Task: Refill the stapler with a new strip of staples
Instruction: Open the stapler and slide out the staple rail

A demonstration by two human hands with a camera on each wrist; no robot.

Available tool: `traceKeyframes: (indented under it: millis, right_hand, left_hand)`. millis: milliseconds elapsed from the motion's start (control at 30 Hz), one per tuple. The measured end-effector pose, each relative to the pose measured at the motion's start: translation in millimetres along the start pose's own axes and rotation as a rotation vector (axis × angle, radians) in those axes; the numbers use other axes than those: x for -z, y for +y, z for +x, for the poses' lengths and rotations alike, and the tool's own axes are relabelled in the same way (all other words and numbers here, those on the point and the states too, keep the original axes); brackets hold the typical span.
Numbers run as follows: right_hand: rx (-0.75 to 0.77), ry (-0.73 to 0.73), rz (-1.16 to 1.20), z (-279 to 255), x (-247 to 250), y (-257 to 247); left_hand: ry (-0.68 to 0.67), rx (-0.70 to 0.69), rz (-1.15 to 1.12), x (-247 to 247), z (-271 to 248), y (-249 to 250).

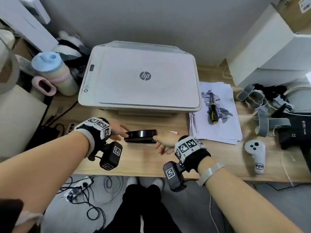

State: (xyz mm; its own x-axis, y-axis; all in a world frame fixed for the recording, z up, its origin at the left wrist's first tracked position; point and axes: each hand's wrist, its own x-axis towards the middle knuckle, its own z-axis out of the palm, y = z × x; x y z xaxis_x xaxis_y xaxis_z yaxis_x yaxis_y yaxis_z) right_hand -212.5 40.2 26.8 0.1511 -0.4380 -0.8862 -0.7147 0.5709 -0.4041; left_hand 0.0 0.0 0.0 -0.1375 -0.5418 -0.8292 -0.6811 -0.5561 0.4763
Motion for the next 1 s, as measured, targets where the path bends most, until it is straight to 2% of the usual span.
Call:
traceKeyframes:
  millis: [100,433,633,800,900,1000]
  right_hand:
    - [-0.022,0.060,0.068,7.2,-4.5,3.4]
    - [-0.042,0.107,0.216,16.9,4.5,4.2]
    - [-0.023,0.240,0.411,20.6,15.8,11.4]
    - [-0.054,0.248,0.464,18.4,11.3,5.3]
    - [-0.058,0.260,0.459,17.1,11.2,4.0]
    - [-0.070,0.299,0.468,15.9,16.4,5.9]
  left_hand:
    - [-0.030,0.034,-0.234,-0.4,4.6,-13.2]
    - [0.145,0.063,-0.455,-13.0,20.6,-34.8]
    - [0.280,-0.002,-0.366,-16.7,22.0,-38.4]
    - [0.362,-0.036,-0.256,-22.8,27.0,-41.7]
    - [0.331,-0.022,-0.246,-20.3,28.2,-41.7]
    - [0.255,-0.018,-0.140,-10.1,24.9,-33.9]
